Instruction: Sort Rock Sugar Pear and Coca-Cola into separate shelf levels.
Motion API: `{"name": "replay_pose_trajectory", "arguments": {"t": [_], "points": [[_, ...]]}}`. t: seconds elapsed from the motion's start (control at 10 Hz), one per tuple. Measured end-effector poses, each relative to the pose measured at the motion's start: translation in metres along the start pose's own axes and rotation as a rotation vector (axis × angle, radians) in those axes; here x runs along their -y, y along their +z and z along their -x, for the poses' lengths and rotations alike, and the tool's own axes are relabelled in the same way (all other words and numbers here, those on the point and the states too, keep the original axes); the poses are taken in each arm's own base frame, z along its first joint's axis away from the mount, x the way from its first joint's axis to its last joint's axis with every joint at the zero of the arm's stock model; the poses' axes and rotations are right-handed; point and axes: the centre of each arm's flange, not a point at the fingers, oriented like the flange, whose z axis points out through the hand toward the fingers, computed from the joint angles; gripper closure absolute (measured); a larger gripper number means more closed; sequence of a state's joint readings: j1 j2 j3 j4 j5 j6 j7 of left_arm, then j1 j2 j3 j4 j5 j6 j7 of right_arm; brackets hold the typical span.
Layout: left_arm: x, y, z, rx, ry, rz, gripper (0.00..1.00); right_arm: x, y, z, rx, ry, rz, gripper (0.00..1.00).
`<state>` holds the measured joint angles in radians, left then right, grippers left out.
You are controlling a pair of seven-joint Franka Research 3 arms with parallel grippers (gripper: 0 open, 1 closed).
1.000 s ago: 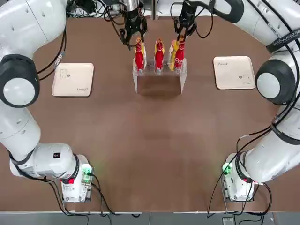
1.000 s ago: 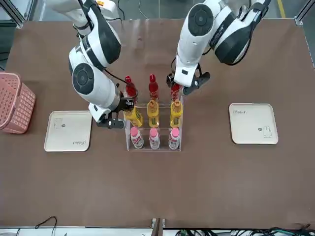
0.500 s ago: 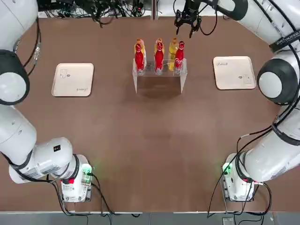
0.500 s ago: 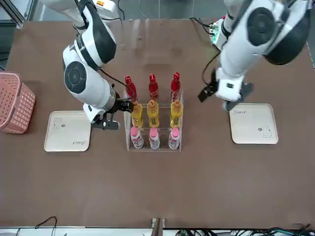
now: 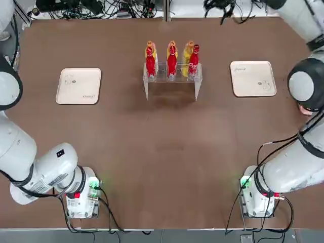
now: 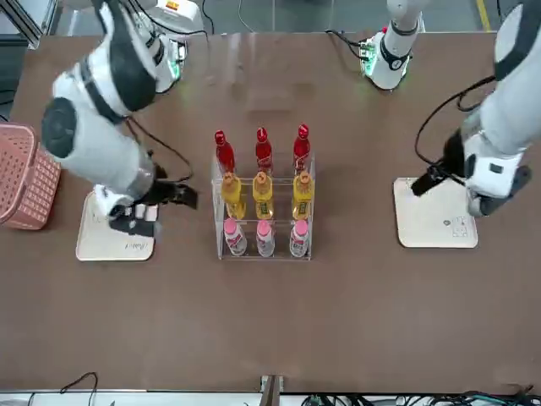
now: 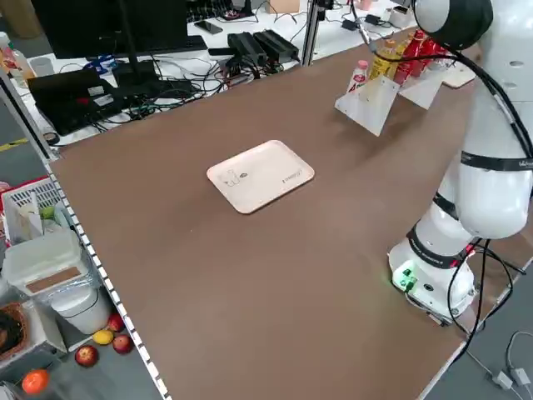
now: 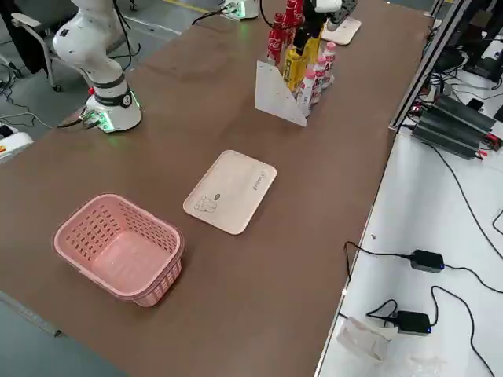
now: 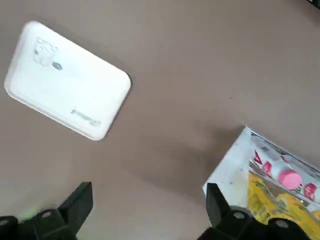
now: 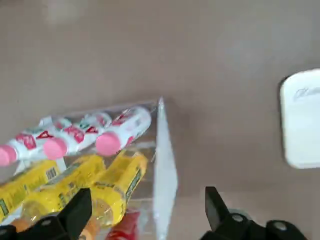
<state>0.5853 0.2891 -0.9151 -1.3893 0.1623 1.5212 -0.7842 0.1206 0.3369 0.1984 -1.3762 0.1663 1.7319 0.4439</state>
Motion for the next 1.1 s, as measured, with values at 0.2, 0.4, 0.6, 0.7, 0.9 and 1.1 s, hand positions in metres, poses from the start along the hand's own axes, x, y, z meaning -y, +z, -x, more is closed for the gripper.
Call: {"name": "replay_pose_trajectory", "arguments": {"t": [0.2,0.4,0.6,0.7,0.9,1.1], "points": [[0.053,-0.007,-0.032,-0.009,0.140,-0.009,0.00,-0.066,-0.040,-0.021,-0.059,-0.064,0.006,0.00],[0.107,-0.018,-0.057,-0.016,0.273,0.003,0.00,-0.114,-0.057,-0.033,-0.097,-0.105,0.085,0.00],[0.116,-0.046,-0.044,-0.071,0.435,-0.016,0.00,-0.152,-0.069,-0.039,-0.114,-0.099,0.128,0.00],[0.106,-0.062,-0.028,-0.101,0.473,-0.026,0.00,-0.169,-0.080,-0.037,-0.117,-0.083,0.144,0.00],[0.076,-0.082,0.006,-0.141,0.484,-0.024,0.00,-0.198,-0.112,-0.022,-0.121,-0.054,0.186,0.00],[0.066,-0.081,0.015,-0.134,0.493,-0.017,0.00,-0.247,-0.149,-0.002,-0.109,-0.004,0.224,0.00]]}}
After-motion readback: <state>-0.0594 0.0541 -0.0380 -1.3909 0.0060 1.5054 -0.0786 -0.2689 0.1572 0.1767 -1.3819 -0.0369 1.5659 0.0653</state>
